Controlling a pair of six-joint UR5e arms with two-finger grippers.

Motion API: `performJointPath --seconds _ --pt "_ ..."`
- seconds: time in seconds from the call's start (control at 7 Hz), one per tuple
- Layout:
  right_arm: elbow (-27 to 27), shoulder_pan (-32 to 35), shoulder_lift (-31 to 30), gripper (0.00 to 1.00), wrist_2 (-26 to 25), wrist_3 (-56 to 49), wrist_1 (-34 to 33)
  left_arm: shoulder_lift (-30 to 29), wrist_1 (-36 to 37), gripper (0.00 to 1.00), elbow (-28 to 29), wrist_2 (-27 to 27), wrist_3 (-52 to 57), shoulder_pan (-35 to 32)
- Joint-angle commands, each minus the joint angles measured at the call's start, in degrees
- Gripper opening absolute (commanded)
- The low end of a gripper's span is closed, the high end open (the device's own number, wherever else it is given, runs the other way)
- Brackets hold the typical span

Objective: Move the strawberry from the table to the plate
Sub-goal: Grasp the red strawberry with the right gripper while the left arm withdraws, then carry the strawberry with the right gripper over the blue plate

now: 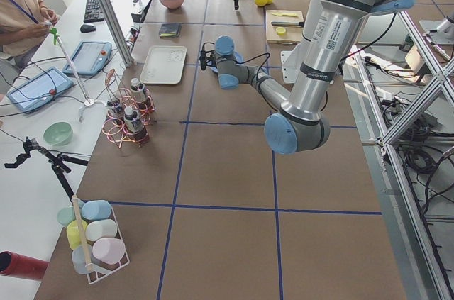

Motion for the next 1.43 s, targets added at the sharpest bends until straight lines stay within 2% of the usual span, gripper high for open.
performJointPath --seconds 0.0,0.29,0.43,0.57,0.71,0.86,1.29 --pt "3.39 -3.63 7.42 0.0 1.32 16.12 -0.47 3.68 -0.15 0.79 -2.43 0.0 1.64 -0.64" --pt "1.65 -10.56 21.81 0.0 0.54 32.37 -1.08 10.62 -0.15 0.78 -5.94 -0.09 10.23 -2.91" --pt "-2.72 -12.77 30.85 0.0 -1.46 37.77 -2.74 16.32 -0.15 0.78 -8.92 -0.09 15.84 -4.84" --pt "-7.72 -15.14 38.59 0.0 -6.01 42.35 -4.67 21.25 -0.15 0.78 -11.82 -0.09 19.72 -6.51" --pt "-13.86 -16.47 44.85 0.0 -9.8 45.0 -4.95 23.12 -0.15 0.78 -12.28 -0.09 22.54 -8.44" --pt "-16.71 -17.36 47.0 0.0 -11.31 45.81 -4.95 24.01 -0.15 0.79 -12.46 -0.09 22.83 -9.24" --pt "-18.84 -20.87 47.81 0.0 -16.06 45.82 -4.95 24.2 -0.15 0.8 -12.38 0.0 22.66 -9.25"
